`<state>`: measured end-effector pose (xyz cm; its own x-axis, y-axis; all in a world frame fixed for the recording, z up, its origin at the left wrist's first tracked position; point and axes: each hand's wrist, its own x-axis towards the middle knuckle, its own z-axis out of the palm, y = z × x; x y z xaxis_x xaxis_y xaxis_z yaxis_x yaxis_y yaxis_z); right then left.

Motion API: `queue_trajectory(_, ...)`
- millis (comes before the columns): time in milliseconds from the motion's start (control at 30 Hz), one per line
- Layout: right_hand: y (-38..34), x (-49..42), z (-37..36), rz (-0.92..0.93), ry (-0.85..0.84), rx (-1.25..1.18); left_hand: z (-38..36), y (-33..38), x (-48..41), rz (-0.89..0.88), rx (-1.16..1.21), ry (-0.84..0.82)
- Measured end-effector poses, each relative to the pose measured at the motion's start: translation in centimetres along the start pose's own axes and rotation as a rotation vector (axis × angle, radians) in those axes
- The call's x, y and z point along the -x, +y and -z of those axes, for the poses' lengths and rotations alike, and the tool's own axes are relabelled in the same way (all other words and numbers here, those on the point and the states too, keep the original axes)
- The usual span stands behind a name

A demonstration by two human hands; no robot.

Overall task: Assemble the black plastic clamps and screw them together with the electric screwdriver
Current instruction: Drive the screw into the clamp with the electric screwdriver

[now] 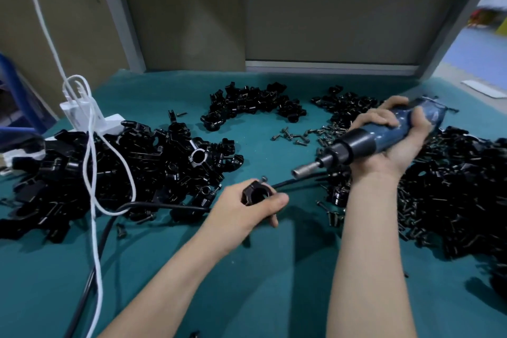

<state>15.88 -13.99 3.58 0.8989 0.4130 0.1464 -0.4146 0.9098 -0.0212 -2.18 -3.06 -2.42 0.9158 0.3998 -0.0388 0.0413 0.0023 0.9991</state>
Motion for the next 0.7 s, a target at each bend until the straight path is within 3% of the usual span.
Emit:
queue_trajectory(100, 0.3, -0.2, 0.0, 0.070, 0.141, 0.234, 0.3, -0.4, 0.0, -0.155, -0.222, 0.183)
queue_trajectory(200, 1.3, 0.0, -0.8, 0.105, 0.157, 0.405, 0.5, -0.7, 0.0, -0.241, -0.386, 0.259)
queue_trajectory(333, 2.0, 0.0, -1.5, 0.074, 0.149, 0.434, 0.8, -1.0, 0.0, -0.357, -0.495, 0.252)
queue_trajectory(700, 1.9, 0.2, -1.4, 0.026, 0.121, 0.511, 1.4, -0.4, 0.2, -0.395, -0.711, 0.181)
